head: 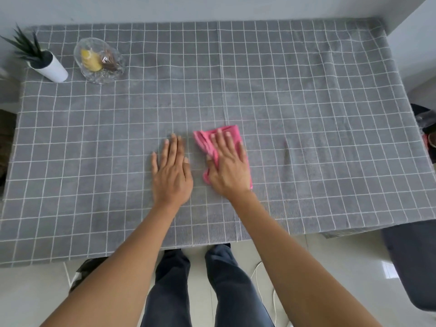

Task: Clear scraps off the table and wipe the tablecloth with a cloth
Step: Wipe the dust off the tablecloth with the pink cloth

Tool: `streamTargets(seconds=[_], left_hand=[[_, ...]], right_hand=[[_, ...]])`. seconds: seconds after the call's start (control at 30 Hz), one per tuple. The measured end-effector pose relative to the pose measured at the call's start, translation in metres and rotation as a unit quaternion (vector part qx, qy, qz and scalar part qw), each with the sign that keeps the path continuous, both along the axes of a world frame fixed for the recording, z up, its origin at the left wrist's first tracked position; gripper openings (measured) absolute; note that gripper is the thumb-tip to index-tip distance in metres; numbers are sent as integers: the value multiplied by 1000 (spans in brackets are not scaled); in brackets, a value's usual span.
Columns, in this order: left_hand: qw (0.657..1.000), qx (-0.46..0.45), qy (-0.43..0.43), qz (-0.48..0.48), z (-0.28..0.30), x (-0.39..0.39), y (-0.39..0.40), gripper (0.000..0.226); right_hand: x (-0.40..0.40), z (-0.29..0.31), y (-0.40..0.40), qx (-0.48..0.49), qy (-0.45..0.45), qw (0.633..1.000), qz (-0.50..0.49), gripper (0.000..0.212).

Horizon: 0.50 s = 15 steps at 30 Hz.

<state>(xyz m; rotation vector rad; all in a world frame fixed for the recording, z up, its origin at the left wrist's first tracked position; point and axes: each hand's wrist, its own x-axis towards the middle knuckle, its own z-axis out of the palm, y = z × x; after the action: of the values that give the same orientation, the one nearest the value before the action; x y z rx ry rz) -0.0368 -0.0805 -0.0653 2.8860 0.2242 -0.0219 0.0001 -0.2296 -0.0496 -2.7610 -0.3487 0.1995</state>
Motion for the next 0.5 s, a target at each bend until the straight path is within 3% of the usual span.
streamTargets(seconds=[0.17, 0.27, 0.4, 0.5], left_hand=[[1000, -3, 3, -1, 0, -1, 0, 57], [1000, -13, 2, 0, -1, -1, 1, 55], [1000, -20, -6, 4, -2, -2, 1, 54], [1000, -20, -14, 6, -2, -2, 0, 53]], right_hand=[[20, -4, -32, -37, -19, 994, 104, 65], [45, -4, -66, -69, -15, 997, -7, 72], [57, -1, -66, -9, 5, 981, -195, 57], [60, -2, -38, -8, -4, 970, -245, 56]])
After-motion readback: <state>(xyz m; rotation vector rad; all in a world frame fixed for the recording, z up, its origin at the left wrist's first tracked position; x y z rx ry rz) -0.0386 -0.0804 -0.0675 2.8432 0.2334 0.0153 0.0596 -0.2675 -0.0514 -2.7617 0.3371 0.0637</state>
